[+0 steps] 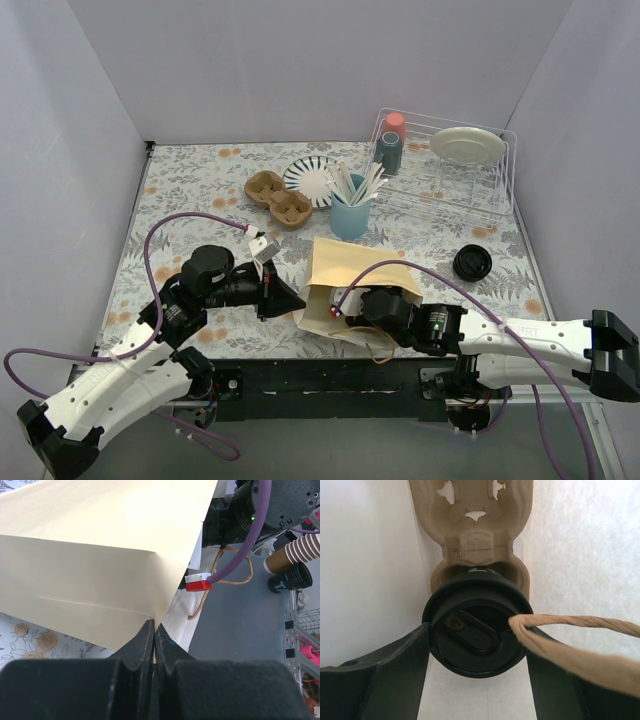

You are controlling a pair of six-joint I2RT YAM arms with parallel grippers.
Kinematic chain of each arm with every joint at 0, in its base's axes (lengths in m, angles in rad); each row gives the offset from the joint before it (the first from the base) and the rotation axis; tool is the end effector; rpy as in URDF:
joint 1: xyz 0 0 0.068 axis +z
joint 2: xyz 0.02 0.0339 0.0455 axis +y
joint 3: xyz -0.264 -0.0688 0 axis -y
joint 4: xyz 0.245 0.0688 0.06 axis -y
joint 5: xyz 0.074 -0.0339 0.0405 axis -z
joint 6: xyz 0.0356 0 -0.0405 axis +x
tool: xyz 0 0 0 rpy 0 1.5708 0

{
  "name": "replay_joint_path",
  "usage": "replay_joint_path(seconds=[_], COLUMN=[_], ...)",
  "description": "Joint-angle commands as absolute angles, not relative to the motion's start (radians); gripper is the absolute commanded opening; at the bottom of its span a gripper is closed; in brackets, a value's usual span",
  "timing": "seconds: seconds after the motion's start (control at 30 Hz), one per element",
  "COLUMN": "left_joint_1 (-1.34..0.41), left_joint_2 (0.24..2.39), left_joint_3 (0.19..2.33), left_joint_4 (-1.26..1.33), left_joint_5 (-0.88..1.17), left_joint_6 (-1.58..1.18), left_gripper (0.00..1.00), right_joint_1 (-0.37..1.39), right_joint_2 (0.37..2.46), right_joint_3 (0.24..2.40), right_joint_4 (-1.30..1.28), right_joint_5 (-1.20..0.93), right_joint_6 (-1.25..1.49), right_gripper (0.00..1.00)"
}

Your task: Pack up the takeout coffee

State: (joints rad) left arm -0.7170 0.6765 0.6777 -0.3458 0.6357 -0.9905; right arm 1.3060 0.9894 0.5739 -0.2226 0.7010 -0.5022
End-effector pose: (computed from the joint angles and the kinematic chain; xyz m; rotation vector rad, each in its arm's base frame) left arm 0.1035 -0.1182 0.3044 0.2056 2.2608 -1.6510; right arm 0.0757 0.1915 0.2298 -1.3584 1.5422 -0.2821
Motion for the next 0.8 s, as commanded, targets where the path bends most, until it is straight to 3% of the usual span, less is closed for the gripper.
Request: replay_joint_path(seconds=[0.0,0.43,0.77], left_joint_1=[-0.721,-0.721,-0.721], left_joint_2=[0.644,0.624,0.632], left_joint_3=[0.677,0.677,0.673], left_joint_4=[-0.314,-0.333,-0.333], left_joint_5=[0.690,0.686,0.689], left_joint_6=[-1.043,-1.092,-1.100], left_gripper=[0.00,0.00,0.00], right_joint_1=[1.290,1.279,1.241], right_joint_2=[1.012,1.028,1.088], right_joint_3=[0.545,0.522,0.549], right_joint_4=[-0.167,-0.156,-0.147], right_joint_5=[0.735,0.749,0.739], right_joint_6=[-0.521,-0.437,-0.433], right_gripper=[0.28,0.36,0.36])
